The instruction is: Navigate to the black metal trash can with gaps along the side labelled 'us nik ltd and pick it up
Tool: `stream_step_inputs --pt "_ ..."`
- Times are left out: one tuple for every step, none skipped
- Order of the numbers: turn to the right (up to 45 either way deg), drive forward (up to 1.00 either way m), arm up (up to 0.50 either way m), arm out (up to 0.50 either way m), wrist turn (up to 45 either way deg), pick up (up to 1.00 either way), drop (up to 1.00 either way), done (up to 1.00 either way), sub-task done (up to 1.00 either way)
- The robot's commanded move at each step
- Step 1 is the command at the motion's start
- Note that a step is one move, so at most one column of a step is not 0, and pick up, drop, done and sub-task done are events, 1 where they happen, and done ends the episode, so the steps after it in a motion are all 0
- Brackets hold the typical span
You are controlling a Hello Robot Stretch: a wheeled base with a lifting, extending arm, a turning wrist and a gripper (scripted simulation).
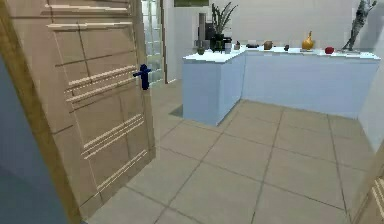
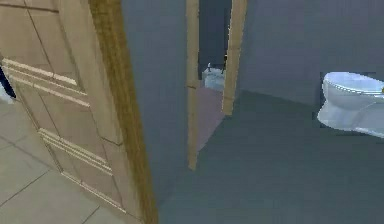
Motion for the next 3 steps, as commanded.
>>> stream_step_inputs --pt "0.0 0.3 0.0 0.0 0.0 0.0 0.0 0.0 0.0" --pt "6.0 0.0 0.0 0.0 0.0 0.0 0.0 0.0 0.0" --pt "0.0 1.0 0.0 0.0 0.0 0.0 0.0 0.0 0.0"
